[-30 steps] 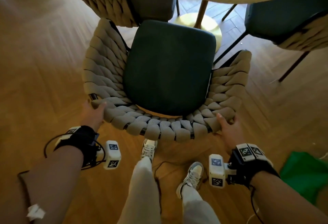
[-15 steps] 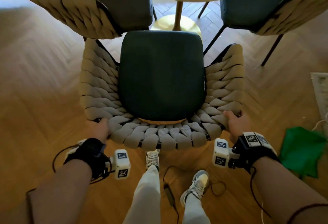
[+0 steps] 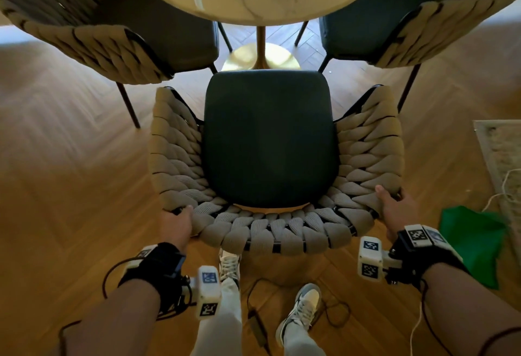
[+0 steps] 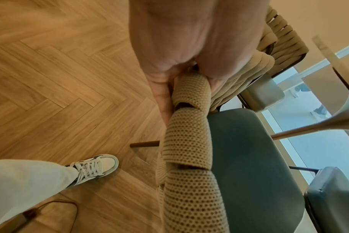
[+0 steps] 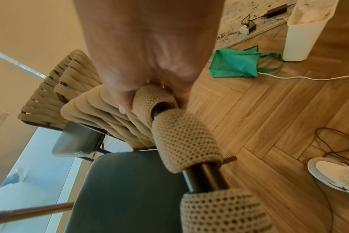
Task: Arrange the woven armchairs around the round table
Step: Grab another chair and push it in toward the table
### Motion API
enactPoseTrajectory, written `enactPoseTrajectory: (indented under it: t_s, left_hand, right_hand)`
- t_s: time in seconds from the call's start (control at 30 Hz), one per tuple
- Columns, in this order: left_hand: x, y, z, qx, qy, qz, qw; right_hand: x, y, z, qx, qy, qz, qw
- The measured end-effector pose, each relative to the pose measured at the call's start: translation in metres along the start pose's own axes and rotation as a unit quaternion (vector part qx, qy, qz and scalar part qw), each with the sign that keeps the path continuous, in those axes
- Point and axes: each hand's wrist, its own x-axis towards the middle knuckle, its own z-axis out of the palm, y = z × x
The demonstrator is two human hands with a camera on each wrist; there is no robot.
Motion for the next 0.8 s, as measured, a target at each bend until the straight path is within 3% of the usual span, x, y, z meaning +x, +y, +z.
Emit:
enactPoseTrajectory:
  t_s: [0.33, 0.8]
  left_hand:
    - [0.006, 0.017, 0.018, 0.005, 0.015, 0.015, 1.0]
    - [0.051, 0.009, 0.018, 0.012, 0.027, -0.026, 0.999]
  right_hand:
    - [0.012, -0.021, 0.001, -0.002, -0.018, -0.03, 0.999]
    - [0.022, -0.032, 0.007, 0.021, -0.012, -0.028, 0.999]
